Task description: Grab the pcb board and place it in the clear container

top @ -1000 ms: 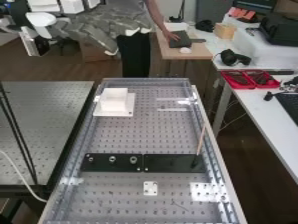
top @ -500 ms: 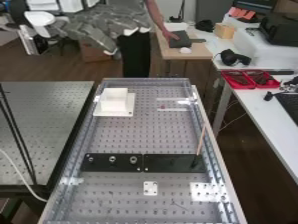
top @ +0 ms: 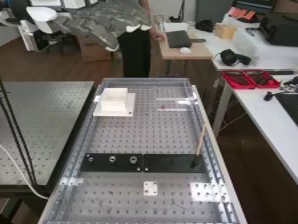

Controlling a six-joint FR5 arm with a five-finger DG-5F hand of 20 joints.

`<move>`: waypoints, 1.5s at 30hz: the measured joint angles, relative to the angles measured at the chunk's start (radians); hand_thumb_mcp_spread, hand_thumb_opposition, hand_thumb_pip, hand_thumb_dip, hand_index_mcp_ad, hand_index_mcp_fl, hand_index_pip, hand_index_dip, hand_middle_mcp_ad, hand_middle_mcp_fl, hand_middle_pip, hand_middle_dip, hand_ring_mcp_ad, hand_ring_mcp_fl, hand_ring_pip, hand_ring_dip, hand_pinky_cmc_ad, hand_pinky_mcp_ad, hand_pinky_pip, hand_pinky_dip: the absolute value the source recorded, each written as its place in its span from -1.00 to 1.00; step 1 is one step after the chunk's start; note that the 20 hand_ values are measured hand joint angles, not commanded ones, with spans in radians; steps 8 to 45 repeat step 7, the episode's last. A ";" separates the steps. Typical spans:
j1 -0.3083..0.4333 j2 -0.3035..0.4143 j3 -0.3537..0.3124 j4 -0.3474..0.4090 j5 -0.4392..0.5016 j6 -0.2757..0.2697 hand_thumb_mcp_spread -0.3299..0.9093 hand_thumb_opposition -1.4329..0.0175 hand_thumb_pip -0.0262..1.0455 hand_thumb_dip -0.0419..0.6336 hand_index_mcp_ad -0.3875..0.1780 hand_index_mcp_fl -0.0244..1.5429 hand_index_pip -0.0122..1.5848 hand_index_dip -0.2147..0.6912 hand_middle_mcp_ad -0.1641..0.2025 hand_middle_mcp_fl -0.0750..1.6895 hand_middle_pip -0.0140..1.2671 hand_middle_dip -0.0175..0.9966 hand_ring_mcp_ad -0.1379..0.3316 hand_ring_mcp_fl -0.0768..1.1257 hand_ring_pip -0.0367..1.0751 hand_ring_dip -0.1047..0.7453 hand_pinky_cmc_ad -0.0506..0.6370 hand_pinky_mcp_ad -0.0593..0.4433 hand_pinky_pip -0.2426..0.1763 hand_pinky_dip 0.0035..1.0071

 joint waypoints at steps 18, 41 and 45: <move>0.002 -0.002 0.009 -0.029 -0.012 -0.011 0.00 0.00 -0.28 -0.63 0.25 -0.78 -0.88 0.29 0.20 -0.83 -0.78 -0.59 0.65 -0.87 -0.77 -0.66 0.20 -0.06 -0.43 0.43; 0.002 -0.002 0.009 -0.029 -0.012 -0.011 0.00 0.00 -0.28 -0.63 0.25 -0.78 -0.88 0.29 0.20 -0.83 -0.78 -0.59 0.65 -0.87 -0.77 -0.66 0.20 -0.06 -0.43 0.43; 0.002 -0.002 0.009 -0.029 -0.012 -0.011 0.00 0.00 -0.28 -0.63 0.25 -0.78 -0.88 0.29 0.20 -0.83 -0.78 -0.59 0.65 -0.87 -0.77 -0.66 0.20 -0.06 -0.43 0.43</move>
